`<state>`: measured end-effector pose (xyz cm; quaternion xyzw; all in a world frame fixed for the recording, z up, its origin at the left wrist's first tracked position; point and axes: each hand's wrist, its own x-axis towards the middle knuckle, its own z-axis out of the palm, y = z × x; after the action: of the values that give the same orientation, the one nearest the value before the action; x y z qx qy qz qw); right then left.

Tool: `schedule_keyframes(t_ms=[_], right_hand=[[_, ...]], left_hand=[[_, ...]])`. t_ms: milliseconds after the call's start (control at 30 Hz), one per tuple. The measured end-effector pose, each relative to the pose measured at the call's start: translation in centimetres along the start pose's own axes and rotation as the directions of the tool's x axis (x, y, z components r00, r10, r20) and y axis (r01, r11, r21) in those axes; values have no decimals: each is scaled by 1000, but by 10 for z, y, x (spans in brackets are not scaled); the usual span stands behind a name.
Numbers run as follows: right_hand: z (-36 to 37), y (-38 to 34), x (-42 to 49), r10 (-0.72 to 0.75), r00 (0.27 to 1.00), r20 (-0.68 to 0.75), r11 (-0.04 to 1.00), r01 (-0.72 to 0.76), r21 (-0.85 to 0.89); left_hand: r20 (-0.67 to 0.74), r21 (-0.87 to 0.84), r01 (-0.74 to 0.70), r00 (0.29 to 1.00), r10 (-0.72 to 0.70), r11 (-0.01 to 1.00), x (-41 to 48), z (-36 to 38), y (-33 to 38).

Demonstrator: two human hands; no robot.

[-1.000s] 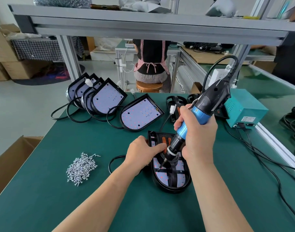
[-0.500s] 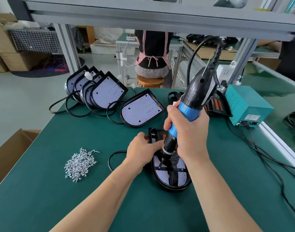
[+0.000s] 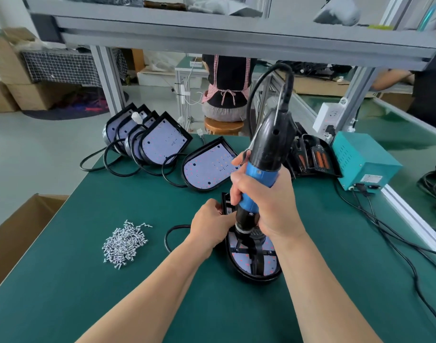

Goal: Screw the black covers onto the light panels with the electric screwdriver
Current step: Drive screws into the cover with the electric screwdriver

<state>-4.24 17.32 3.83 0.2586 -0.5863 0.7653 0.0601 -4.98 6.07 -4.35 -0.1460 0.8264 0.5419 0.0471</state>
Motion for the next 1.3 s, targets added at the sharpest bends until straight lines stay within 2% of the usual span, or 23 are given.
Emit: schedule_keyframes(t_ms=[133,367,500,600,667,733,800,1000,1233,1300], right_hand=[[-3,-7,-4,-32,999,-31,999,32,3],[-14,-24,2,9,1000,-6,983,-8,186],[-22,-39,8,-42,984,-173,976,78,205],[-26,-41,4,-45,938,-343,981,106,161],[-29,-40,-1,-20,907,-421,977,108,185],[-30,-37,-6,21,881,-472,964,108,244],[-32,-34,-10,43,867,-497,953,114,281],[-32,-34,-14,76,852,-518,940,112,323],[-31,-36,-22,110,828,-550,936,99,337],[-30,-37,-23,118,822,-558,932,102,347]], left_hand=[[25,-41,-20,999,21,999,-6,-4,8],[36,15,-43,998,42,999,-2,-7,5],[-10,158,-93,995,96,983,-7,-21,0],[-129,270,-145,974,185,952,-7,-59,-8],[-180,392,-114,964,197,913,-5,-93,-14],[-144,527,-77,974,178,846,-4,-125,-20],[-49,642,-77,989,142,763,-3,-147,-25],[154,807,-220,974,164,547,8,-154,-34],[243,853,-297,954,176,429,15,-155,-36],[207,829,-293,952,226,477,10,-154,-36]])
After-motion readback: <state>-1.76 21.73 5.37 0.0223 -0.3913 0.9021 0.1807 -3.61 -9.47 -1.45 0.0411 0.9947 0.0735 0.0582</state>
